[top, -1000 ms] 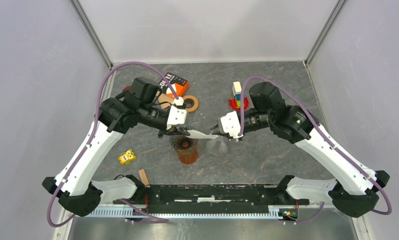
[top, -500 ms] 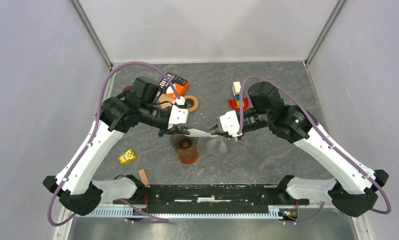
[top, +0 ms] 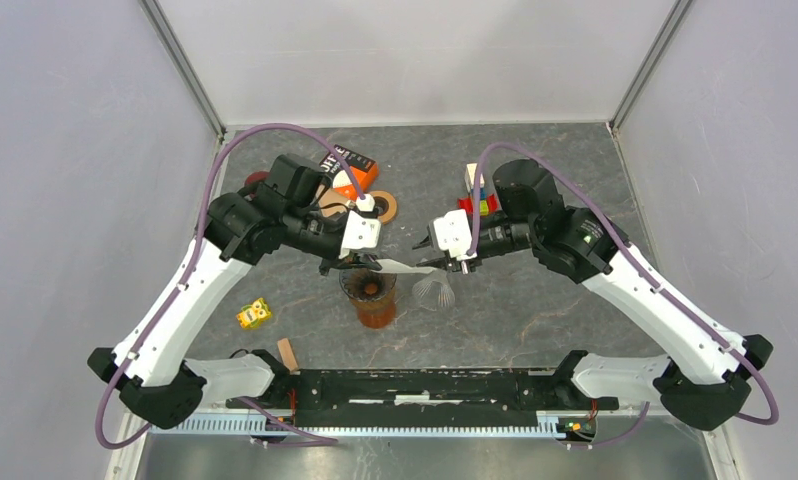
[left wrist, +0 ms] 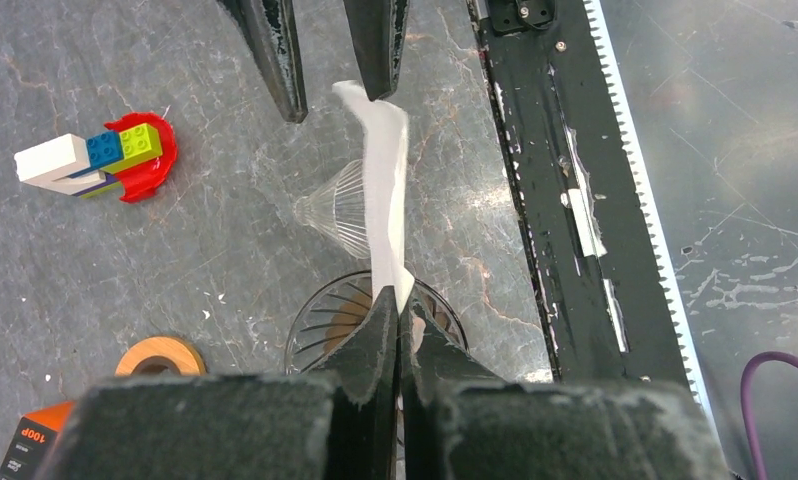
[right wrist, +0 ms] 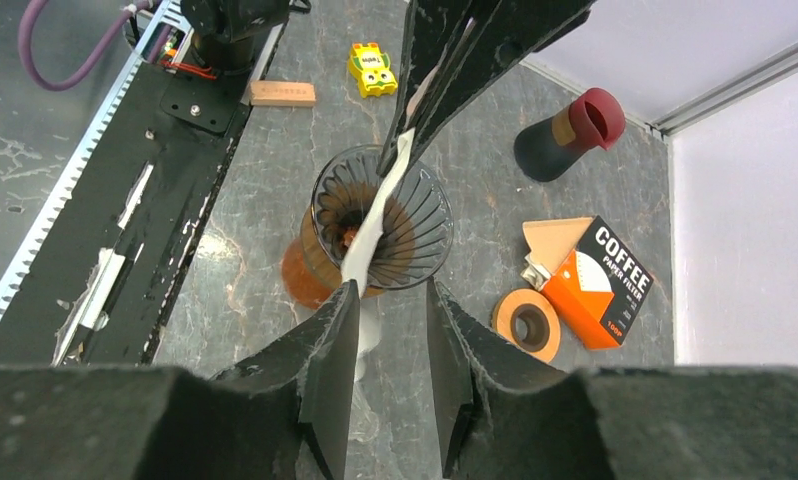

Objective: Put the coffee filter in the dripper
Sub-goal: Place the coffee filter in the coffee dripper.

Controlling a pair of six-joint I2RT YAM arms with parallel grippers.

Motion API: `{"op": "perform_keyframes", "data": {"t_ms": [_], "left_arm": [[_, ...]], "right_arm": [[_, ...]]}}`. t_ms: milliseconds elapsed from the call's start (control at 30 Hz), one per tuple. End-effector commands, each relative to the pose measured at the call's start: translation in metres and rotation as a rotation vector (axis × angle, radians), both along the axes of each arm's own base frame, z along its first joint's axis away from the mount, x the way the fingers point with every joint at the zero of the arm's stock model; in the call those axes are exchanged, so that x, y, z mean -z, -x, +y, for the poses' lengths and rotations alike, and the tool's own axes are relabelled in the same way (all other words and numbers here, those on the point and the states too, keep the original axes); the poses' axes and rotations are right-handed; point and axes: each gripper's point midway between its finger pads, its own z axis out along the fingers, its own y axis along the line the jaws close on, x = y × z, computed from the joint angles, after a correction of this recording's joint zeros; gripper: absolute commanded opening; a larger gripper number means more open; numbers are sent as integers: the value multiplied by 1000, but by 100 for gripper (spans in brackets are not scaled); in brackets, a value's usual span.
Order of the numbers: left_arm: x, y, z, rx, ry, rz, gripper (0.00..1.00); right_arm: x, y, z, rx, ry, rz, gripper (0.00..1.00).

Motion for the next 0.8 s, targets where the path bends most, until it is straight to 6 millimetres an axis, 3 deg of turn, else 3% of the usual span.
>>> {"op": "perform_keyframes", "data": {"t_ms": [0,367,767], "left_arm": [[-10,-5,-6,20,27,-64,2],[-9,-1,0,69,19,-125,2],[-5,-5,-1,78,5,-147,2]], "right_arm": [[-31,-1,8,-3,-83,-4,38],[-15,-12,-4,67,-40,-63,35],[-3,5,-16,5,-21,-74,33]]}}
